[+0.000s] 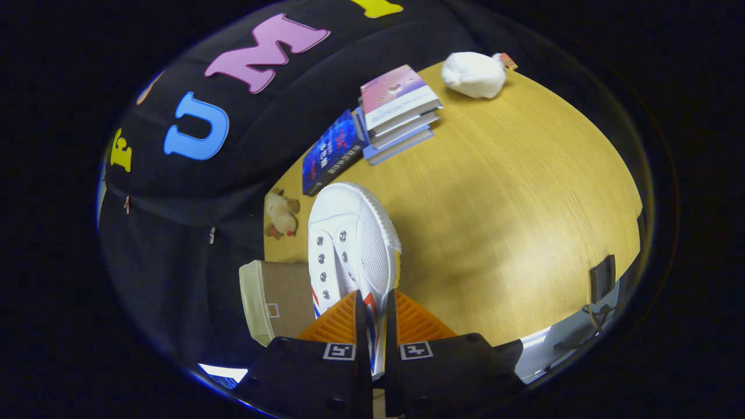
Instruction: Open the storage box then place both shoes into the box .Put the left shoe in first, then the right shoe, with the right side of both shoes facing outward in a uniform manner.
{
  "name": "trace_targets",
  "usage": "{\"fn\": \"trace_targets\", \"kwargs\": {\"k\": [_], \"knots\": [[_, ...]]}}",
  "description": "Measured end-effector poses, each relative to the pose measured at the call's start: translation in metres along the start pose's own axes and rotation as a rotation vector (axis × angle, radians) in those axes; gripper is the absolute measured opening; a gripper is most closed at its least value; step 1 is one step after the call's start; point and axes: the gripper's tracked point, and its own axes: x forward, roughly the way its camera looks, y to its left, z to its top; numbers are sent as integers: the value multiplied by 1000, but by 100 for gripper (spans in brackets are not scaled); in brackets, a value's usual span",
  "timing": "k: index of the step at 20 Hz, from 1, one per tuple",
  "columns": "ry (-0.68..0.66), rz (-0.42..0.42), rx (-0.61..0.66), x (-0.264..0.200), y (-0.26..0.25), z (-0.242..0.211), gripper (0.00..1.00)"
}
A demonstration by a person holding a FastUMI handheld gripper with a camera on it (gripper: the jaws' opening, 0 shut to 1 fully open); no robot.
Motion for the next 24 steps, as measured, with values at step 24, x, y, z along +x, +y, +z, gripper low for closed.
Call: {"fn": "trace_targets", "kwargs": {"k": [24], "knots": [[266,-3,-132,145,256,-147,13]]}}
